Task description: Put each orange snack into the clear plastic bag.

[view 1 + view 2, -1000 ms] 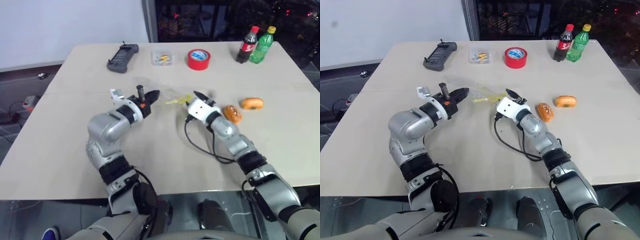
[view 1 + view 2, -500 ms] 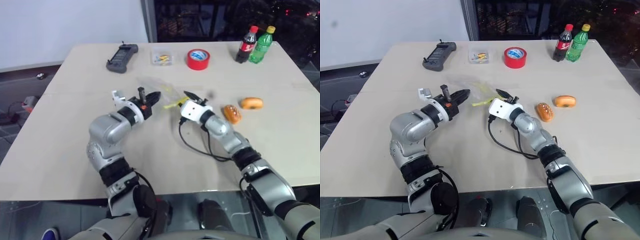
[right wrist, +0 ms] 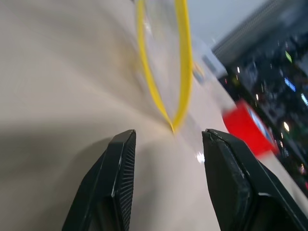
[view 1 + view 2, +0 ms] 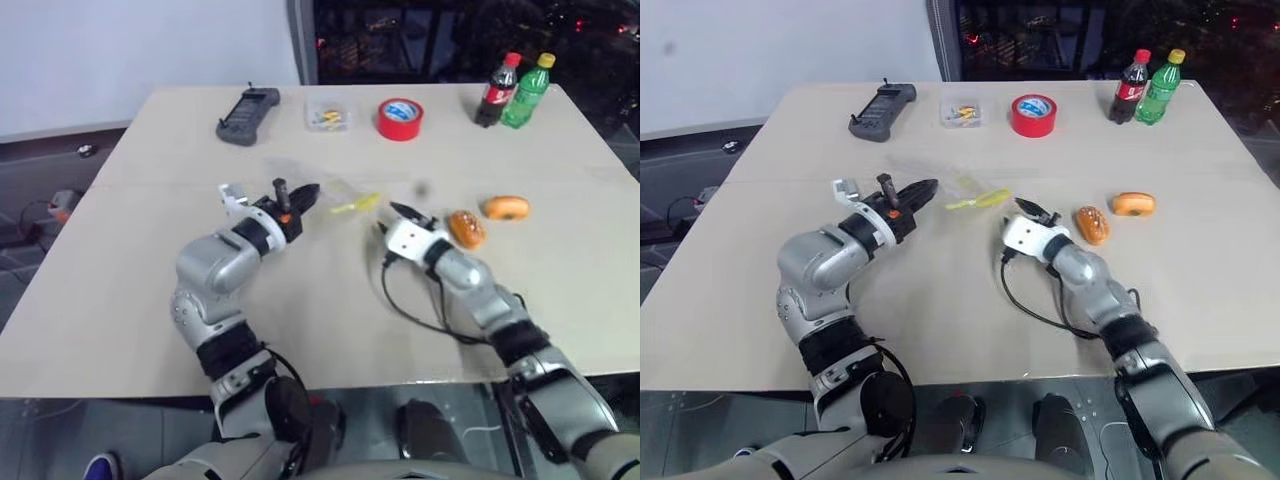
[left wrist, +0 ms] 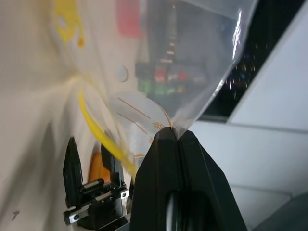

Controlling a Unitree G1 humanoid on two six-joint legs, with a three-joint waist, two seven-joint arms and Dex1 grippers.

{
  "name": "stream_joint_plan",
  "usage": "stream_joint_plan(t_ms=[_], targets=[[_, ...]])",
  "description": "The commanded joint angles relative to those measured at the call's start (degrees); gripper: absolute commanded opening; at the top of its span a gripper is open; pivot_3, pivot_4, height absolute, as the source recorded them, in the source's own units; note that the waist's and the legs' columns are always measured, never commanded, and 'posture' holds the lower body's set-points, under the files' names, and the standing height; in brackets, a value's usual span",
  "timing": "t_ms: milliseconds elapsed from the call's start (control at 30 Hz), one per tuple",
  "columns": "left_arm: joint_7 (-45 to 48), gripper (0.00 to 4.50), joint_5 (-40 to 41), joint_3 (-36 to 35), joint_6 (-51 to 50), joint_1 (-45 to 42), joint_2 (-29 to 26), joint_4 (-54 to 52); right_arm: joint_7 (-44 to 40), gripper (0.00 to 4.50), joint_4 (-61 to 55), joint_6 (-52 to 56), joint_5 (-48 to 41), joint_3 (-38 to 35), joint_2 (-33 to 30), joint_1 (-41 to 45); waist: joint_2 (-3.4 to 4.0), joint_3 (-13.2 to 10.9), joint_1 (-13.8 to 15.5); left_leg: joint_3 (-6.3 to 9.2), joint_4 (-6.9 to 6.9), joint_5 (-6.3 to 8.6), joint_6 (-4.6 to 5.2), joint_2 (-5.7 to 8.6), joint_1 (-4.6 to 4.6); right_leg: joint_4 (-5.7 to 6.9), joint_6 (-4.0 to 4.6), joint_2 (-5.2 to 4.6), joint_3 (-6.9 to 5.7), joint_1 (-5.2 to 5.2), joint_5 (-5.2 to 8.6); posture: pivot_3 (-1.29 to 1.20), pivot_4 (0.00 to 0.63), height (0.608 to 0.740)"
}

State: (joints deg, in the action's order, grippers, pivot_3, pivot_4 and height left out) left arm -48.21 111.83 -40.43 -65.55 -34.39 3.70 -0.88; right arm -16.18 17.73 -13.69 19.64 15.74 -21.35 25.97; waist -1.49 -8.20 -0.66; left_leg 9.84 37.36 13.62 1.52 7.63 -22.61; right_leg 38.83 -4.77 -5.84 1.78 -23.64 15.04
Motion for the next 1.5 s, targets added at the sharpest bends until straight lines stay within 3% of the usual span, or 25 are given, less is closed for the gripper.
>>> stream_joint_plan(t_ms=[33,200,433,633,800,1067,1200,1300,1400,1500], targets=[[9.37,0.0,1.17,1.14,-8.62,0.51,-5.67,8.26,-3.1,2.21,-11.9,4.67,-2.13,-3.73,-2.76,-4.64,0.03,0.02,-0.28,-0.02,0.0,0.0,0.0,-0.02,0.03,0.01,0.0,0.03,0.04,-0.01,0.0,0.0,0.15,0.74],[35.54,0.0,1.17,12.8,-25.43,-1.95,-22.14,27.06,-6.57,2.21,-24.88,10.95,-3.45,-6.87,-6.2,-13.82,0.07,0.01,-0.24,0.0,-0.06,0.02,-0.03,-0.02,0.11,0.07,0.01,0.15,0.11,-0.03,0.01,0.0,0.15,0.74],[65.14,0.0,1.17,32.94,-26.95,-7.59,-39.27,36.47,-8.03,2.21,-37.21,16.64,-4.5,-9.11,-6.73,-21.37,0.11,-0.01,-0.23,0.0,-0.09,0.03,-0.04,-0.01,0.12,0.04,0.01,0.15,0.16,-0.09,0.01,0.0,0.15,0.74],[64.86,0.0,1.17,38.82,-26.95,-9.16,-44.17,44.25,-10.92,2.21,-43.8,21.17,-7.14,-11.0,-8.0,-26.98,0.11,-0.02,-0.2,0.01,-0.16,0.03,-0.03,-0.02,0.12,0.03,0.01,0.1,0.23,-0.14,0.02,0.0,0.15,0.74],[58.73,0.0,1.17,37.41,-26.94,-8.52,-46.1,48.1,-17.11,2.21,-50.09,26.77,-13.52,-12.35,-10.07,-29.86,0.09,-0.04,-0.2,0.02,-0.17,0.04,-0.02,-0.02,0.1,0.02,0.0,0.05,0.23,-0.15,0.03,0.0,0.15,0.74],[53.82,0.0,1.17,33.16,-26.94,-9.92,-44.29,50.88,-15.22,2.21,-44.88,27.05,-5.77,-2.15,-7.53,-22.18,0.07,-0.05,-0.12,0.03,-0.17,0.04,-0.02,-0.04,0.11,0.03,-0.01,0.04,0.19,-0.16,0.03,0.0,0.15,0.74],[51.28,0.0,1.17,30.53,-26.94,-10.29,-42.78,50.71,-12.81,2.21,-41.99,29.67,-4.37,0.07,-3.2,-19.33,0.05,-0.07,0.0,0.07,-0.17,0.04,-0.02,0.02,0.0,0.0,0.0,-0.02,0.17,-0.23,0.03,0.0,0.15,0.74],[49.49,0.0,1.17,28.69,-26.85,-10.48,-41.85,50.7,-12.05,2.97,-41.6,29.1,-3.51,0.43,-2.21,-19.04,0.05,-0.07,-0.06,0.07,-0.15,0.04,-0.02,0.03,-0.04,0.01,0.0,-0.03,0.17,-0.26,0.03,0.0,0.15,0.74],[47.68,0.0,1.17,26.76,-26.77,-10.94,-40.71,51.14,-10.39,4.36,-40.26,27.72,-0.39,2.21,-2.22,-18.38,0.05,-0.07,-0.14,0.07,-0.15,0.04,-0.03,0.03,-0.04,0.02,-0.01,-0.01,0.16,-0.27,0.03,0.0,0.15,0.74],[46.17,0.0,1.17,25.15,-26.85,-11.46,-39.46,51.51,-8.19,4.45,-37.25,26.18,2.5,4.2,-1.09,-16.59,0.05,-0.06,-0.31,0.05,-0.15,0.03,-0.03,0.02,-0.03,0.04,0.0,0.0,0.18,-0.29,0.02,0.0,0.15,0.74]])
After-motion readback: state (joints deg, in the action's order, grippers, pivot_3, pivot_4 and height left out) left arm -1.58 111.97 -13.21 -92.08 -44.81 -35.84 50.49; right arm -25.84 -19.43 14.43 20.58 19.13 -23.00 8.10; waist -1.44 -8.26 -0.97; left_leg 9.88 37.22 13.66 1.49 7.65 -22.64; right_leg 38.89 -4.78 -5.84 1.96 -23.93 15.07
